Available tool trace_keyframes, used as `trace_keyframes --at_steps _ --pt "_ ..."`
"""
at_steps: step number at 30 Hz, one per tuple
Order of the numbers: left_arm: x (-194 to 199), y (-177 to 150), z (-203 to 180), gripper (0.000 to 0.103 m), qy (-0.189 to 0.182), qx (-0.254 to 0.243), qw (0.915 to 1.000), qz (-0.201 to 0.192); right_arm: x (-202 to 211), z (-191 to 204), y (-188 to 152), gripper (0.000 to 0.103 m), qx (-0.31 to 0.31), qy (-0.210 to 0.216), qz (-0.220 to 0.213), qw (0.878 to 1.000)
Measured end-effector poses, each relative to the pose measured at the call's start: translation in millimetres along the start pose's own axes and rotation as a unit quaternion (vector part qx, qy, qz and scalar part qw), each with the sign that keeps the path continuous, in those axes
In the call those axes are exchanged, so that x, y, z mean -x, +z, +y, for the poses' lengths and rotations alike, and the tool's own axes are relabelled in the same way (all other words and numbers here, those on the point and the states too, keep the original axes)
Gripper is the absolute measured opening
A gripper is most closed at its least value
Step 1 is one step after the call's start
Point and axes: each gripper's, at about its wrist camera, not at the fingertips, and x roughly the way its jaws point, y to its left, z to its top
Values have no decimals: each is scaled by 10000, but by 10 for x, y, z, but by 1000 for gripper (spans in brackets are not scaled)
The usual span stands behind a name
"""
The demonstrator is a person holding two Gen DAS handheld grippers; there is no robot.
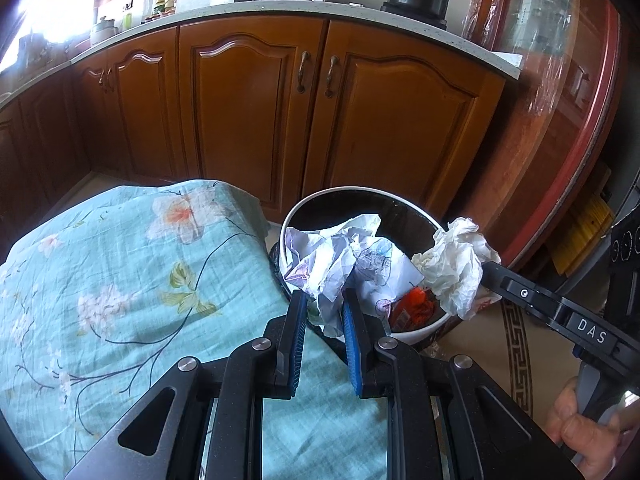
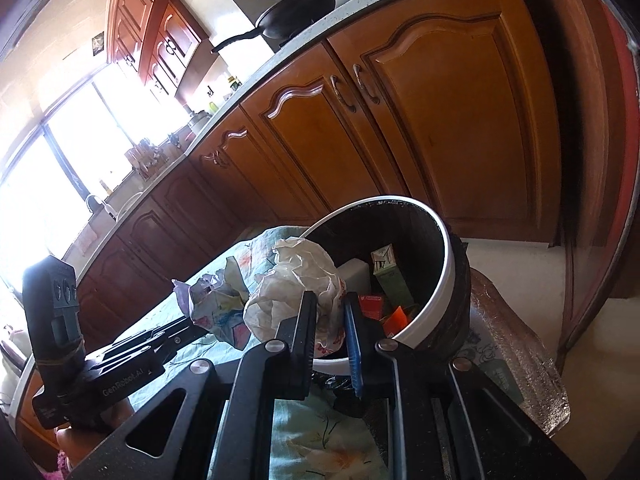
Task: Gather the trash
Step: 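Carry the paper and tissue with both grippers over the bin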
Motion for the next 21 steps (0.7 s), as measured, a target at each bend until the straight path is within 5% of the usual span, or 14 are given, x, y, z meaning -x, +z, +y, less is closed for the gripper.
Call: trace_keyframes --at_steps 21 --pt "-523 334 -49 17 41 -34 9997 223 -318 -113 289 16 333 -559 231 9976"
